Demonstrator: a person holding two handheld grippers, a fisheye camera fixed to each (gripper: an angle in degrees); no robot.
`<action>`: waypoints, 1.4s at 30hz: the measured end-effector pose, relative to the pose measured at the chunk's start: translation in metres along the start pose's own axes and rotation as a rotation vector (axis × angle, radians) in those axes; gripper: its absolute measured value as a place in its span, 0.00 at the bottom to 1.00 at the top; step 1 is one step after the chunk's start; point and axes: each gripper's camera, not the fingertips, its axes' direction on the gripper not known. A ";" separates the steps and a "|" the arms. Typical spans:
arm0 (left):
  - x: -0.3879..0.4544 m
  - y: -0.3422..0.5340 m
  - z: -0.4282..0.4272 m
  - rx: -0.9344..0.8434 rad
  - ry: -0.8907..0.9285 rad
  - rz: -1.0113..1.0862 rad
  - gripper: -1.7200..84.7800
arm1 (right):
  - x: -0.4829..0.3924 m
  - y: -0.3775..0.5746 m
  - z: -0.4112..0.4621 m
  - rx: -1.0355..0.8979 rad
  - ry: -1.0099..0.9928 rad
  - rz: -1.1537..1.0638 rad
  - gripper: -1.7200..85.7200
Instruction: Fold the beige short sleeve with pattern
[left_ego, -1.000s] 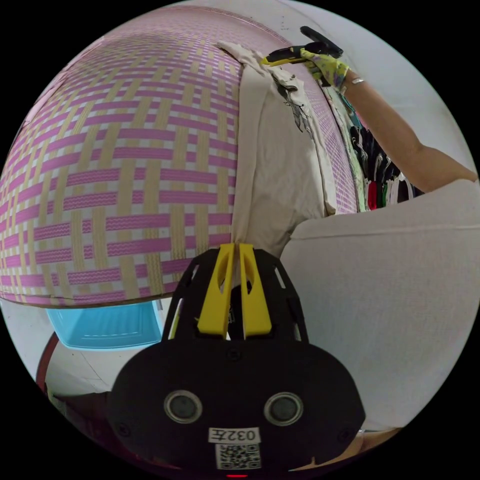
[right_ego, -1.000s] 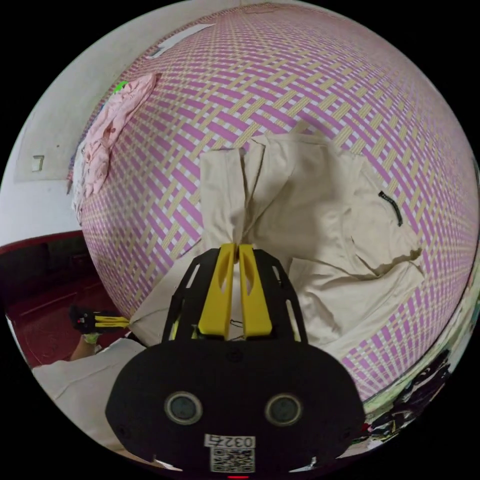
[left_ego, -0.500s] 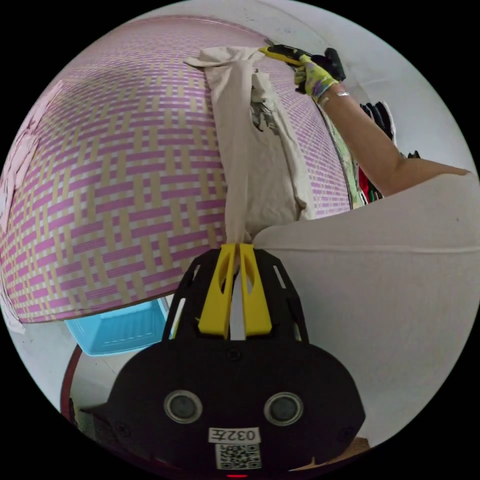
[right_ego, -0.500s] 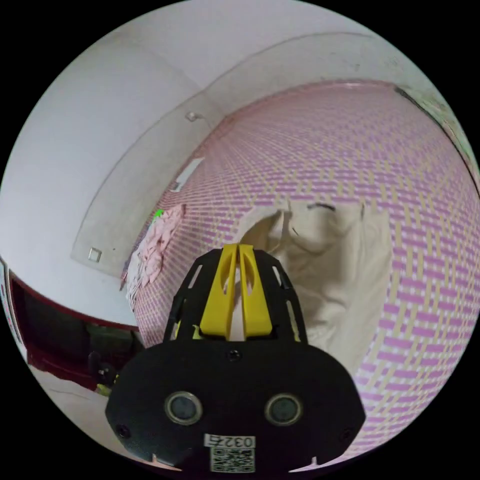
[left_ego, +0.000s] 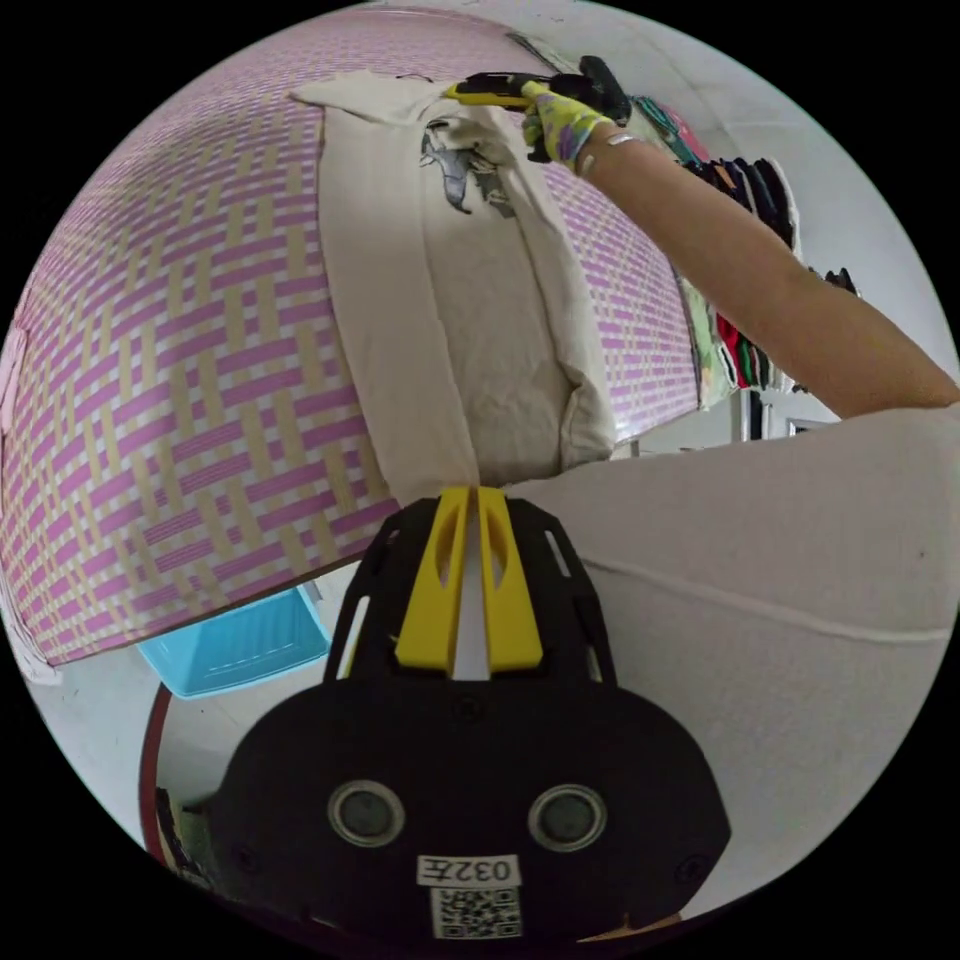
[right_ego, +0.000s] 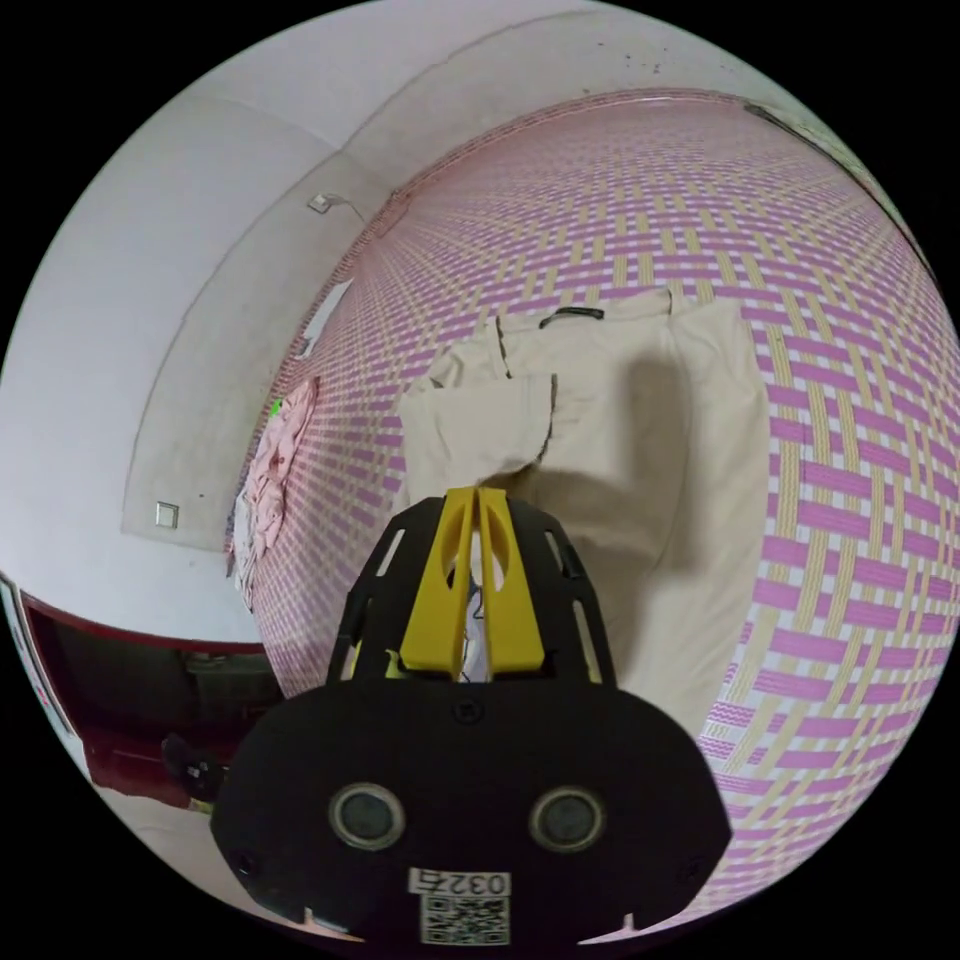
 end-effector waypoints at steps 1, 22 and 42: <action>0.003 -0.003 0.007 0.000 0.013 0.008 0.00 | 0.004 -0.002 0.005 -0.022 0.015 0.011 0.01; -0.036 0.093 0.052 0.203 0.192 -0.120 0.02 | 0.031 0.021 -0.004 -0.099 0.063 0.001 0.08; -0.206 0.218 0.141 0.504 0.647 -0.173 0.01 | -0.084 0.310 0.066 -0.706 -0.427 -0.257 0.09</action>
